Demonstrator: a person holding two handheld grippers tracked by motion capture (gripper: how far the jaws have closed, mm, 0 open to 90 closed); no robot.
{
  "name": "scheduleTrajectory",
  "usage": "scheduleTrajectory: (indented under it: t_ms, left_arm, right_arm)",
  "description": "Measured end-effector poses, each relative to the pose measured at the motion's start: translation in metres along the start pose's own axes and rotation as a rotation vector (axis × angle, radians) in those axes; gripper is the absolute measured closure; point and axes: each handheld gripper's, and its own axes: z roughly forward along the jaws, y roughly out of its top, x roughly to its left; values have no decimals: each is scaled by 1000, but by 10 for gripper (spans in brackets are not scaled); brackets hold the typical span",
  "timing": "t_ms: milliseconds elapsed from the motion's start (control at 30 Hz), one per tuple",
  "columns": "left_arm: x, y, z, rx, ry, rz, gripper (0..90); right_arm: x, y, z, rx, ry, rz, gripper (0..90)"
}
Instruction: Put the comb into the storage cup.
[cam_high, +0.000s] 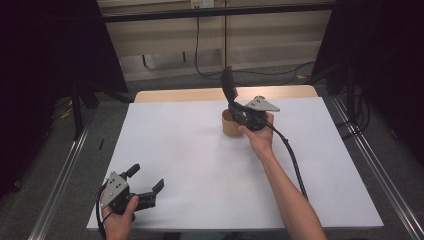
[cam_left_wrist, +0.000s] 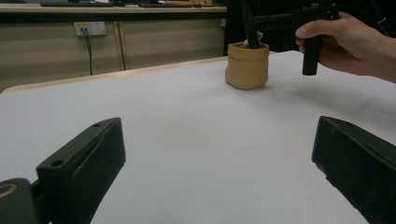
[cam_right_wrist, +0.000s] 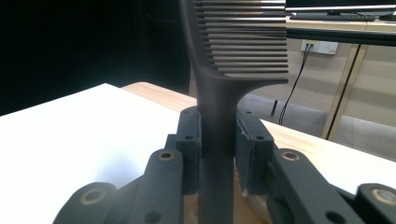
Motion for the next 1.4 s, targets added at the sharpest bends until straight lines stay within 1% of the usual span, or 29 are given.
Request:
scheduleTrajectory:
  t_ms: [67,133,300,400,567,767,833,967,1067,1300,1400]
  left_arm:
    - [-1,0,1,0,1,-7,28]
    - [-1,0,1,3,1,-5,28]
    - [-1,0,1,5,-4,-3,28]
    - [-1,-1,1,6,-3,-10,28]
    - [-1,0,1,6,0,1,28]
    - [-1,-1,1,2,1,-11,28]
    - [-1,0,1,5,-2,-7,28]
    - [-1,0,1,8,-5,-4,28]
    - [0,-1,2,7,-5,-5,28]
    - [-1,0,1,8,-3,-2,28]
    - [0,0,1,7,-3,-1,28]
  right_arm:
    - [0,-3,-1,9,-2,3,730]
    - [0,-5,-1,18,-5,3,730]
    - [1,-6,-2,20,-10,-3,730]
    - [2,-7,-3,22,-13,2,729]
    - [2,-9,-5,27,-18,8,729]
    - [4,-11,-4,42,-24,4,728]
    - [5,-13,-4,42,-22,6,727]
    - [5,-12,-5,43,-23,17,726]
    - [3,-13,-6,46,-22,39,725]
    - [4,-12,-5,54,-24,44,715]
    - [4,-14,-4,66,-25,51,706]
